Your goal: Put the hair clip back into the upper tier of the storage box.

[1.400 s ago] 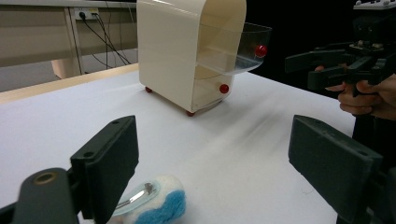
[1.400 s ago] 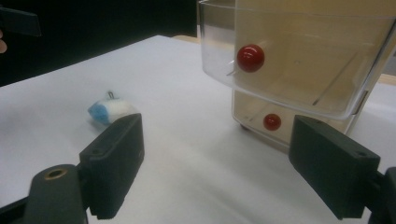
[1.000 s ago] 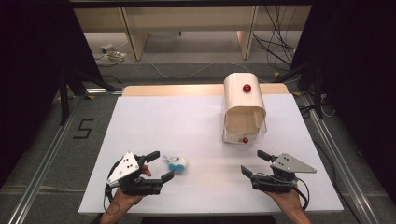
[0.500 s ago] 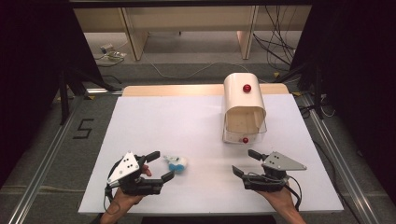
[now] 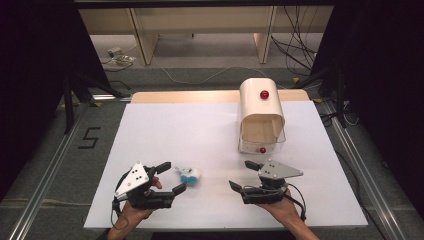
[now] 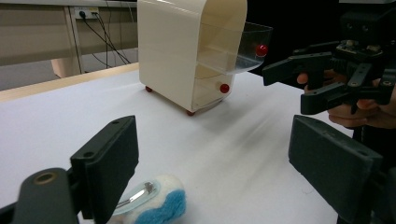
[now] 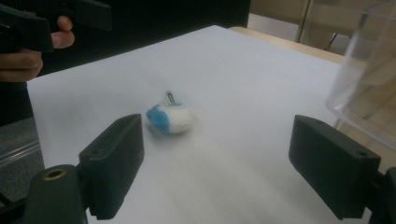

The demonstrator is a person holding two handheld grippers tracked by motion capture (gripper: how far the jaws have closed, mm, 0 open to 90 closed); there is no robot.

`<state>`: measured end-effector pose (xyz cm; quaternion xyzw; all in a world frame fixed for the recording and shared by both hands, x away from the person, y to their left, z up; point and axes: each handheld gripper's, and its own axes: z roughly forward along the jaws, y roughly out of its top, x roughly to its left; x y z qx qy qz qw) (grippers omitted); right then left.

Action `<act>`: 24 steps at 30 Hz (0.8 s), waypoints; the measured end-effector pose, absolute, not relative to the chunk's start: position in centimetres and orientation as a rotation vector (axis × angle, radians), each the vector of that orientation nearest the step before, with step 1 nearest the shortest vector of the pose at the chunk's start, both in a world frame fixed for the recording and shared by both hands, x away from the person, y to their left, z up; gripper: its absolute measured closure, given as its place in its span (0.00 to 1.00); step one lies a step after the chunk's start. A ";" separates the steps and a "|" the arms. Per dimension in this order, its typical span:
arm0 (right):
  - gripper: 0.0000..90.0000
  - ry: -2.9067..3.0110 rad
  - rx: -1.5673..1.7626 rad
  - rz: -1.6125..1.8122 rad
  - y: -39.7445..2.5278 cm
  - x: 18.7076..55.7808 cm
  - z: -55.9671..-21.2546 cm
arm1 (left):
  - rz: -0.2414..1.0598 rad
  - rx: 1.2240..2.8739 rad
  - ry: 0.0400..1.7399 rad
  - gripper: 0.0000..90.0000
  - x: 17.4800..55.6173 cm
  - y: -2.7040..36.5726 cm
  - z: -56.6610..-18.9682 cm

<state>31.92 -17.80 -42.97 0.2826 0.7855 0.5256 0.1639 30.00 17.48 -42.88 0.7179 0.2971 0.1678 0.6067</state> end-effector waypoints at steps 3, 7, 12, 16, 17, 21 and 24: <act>0.21 2.260 0.791 1.498 -16.9 32.1 -43.0 | 0.388 1.659 0.686 0.18 30.0 17.5 -42.9; 0.22 2.279 0.786 1.499 -16.1 32.4 -43.0 | 0.387 1.659 0.687 0.17 30.0 17.5 -42.9; 0.22 2.301 0.781 1.490 -15.3 32.8 -43.1 | 0.388 1.659 0.686 0.18 30.0 17.5 -42.9; 0.22 2.342 0.770 1.472 -14.0 33.3 -43.4 | 0.388 1.658 0.686 0.17 30.0 17.5 -42.9; 0.22 2.342 0.770 1.472 -14.0 33.3 -43.4 | 0.386 1.658 0.686 0.17 30.0 17.5 -42.8; 0.22 2.377 0.758 1.458 -12.9 33.9 -43.7 | 0.387 1.658 0.686 0.18 30.0 17.5 -42.8; 0.22 2.394 0.758 1.464 -12.5 34.2 -43.8 | 0.386 1.654 0.687 0.17 30.0 17.5 -42.8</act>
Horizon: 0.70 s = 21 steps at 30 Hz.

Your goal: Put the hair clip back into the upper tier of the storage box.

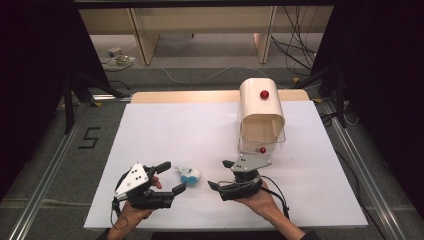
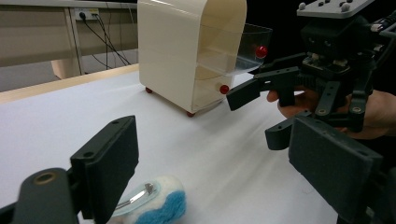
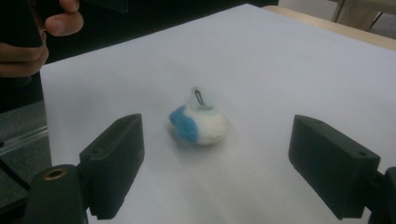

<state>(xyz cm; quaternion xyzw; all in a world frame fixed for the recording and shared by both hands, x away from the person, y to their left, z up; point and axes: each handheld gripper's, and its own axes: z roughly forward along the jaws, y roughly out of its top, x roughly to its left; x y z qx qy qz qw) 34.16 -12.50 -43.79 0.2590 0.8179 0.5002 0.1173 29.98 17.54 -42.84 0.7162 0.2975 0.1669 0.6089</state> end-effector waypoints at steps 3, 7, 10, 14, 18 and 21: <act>0.22 2.412 0.751 1.464 -12.1 34.4 -44.0 | 0.385 1.654 0.687 0.18 30.0 17.6 -42.8; 0.22 2.444 0.753 1.452 -11.4 34.9 -44.3 | 0.386 1.658 0.685 0.17 30.0 17.5 -42.8; 0.22 2.458 0.742 1.440 -11.1 35.2 -44.5 | 0.385 1.658 0.685 0.17 30.0 17.5 -42.8; 0.22 2.480 0.738 1.441 -10.5 35.7 -44.6 | 0.383 1.653 0.686 0.17 30.0 17.5 -42.8; 0.22 2.492 0.749 1.455 -9.9 36.1 -44.7 | 0.383 1.649 0.685 0.17 30.0 17.6 -42.8; 0.22 2.505 0.743 1.440 -9.2 36.5 -44.8 | 0.383 1.647 0.683 0.17 30.0 17.6 -42.8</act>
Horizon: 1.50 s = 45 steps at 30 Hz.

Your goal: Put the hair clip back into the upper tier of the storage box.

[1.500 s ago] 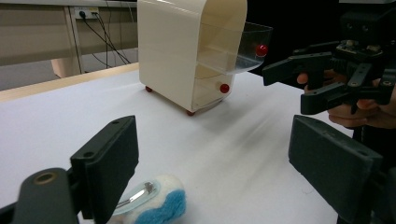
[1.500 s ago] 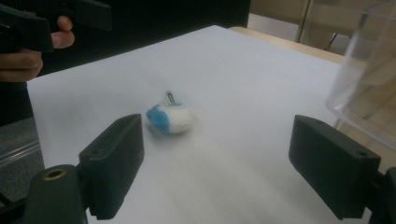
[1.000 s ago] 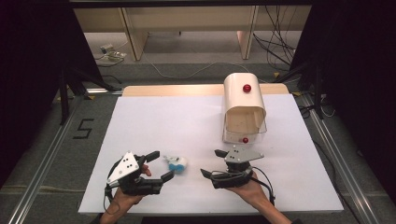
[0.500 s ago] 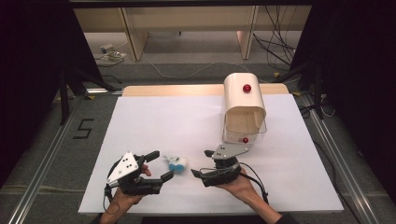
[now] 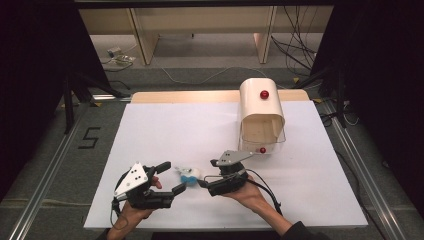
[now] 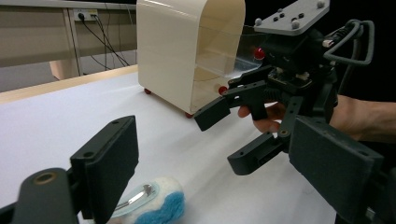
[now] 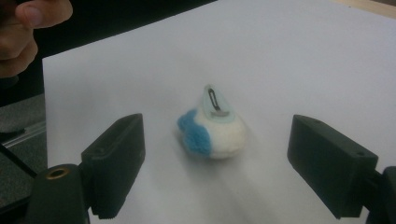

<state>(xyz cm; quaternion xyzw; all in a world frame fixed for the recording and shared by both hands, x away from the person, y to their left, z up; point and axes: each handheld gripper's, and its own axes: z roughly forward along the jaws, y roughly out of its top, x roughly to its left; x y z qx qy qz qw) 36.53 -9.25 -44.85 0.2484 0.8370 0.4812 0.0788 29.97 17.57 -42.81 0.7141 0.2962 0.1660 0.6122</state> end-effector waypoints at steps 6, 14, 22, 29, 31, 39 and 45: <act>0.22 2.519 0.747 1.433 -8.6 36.9 -45.0 | 0.380 1.645 0.683 0.17 30.0 17.6 -42.8; 0.22 2.555 0.722 1.393 -7.6 37.5 -45.4 | 0.383 1.643 0.681 0.17 29.9 17.6 -42.8; 0.22 2.600 0.712 1.356 -6.7 38.2 -45.9 | 0.382 1.640 0.681 0.17 29.9 17.7 -42.8; 0.22 2.623 0.704 1.323 -5.9 38.9 -46.3 | 0.374 1.642 0.674 0.17 29.9 17.6 -42.8; 0.22 2.628 0.705 1.326 -5.7 39.1 -46.4 | 0.374 1.640 0.676 0.17 29.9 17.7 -42.8; 0.24 2.680 0.689 1.263 -4.8 39.5 -47.1 | 0.373 1.641 0.675 0.17 29.9 17.7 -42.8; 0.25 2.709 0.677 1.237 -3.8 40.0 -47.5 | 0.372 1.641 0.676 0.17 30.0 17.7 -42.8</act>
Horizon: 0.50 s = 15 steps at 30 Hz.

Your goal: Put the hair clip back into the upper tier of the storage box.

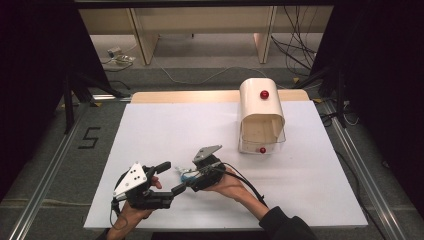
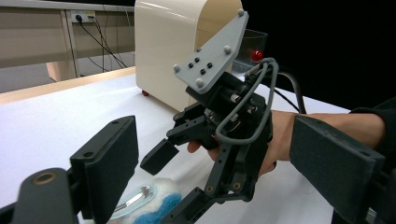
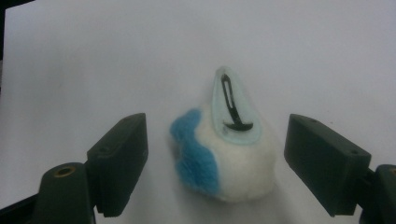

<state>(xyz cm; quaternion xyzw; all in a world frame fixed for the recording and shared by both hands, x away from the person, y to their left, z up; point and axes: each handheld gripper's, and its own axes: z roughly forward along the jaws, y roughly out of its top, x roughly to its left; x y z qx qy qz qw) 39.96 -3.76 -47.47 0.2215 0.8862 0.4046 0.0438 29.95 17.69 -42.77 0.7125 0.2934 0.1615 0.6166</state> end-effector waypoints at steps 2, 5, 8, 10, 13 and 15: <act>0.26 2.719 0.671 1.222 -3.6 40.2 -47.6 | 0.371 1.639 0.676 0.17 30.0 17.7 -42.8; 0.26 2.741 0.680 1.183 -3.2 40.3 -48.0 | 0.371 1.638 0.675 0.17 29.9 17.7 -42.8; 0.26 2.751 0.672 1.166 -3.1 40.5 -48.2 | 0.371 1.636 0.677 0.17 29.9 17.7 -42.8; 0.28 2.756 0.679 1.154 -2.9 40.5 -48.2 | 0.370 1.634 0.678 0.17 30.0 17.7 -42.8; 0.35 2.769 0.670 1.094 -2.6 40.6 -48.4 | 0.369 1.635 0.676 0.17 29.9 17.7 -42.8; 0.39 2.768 0.669 1.094 -2.6 40.7 -48.5 | 0.369 1.634 0.677 0.17 29.9 17.7 -42.8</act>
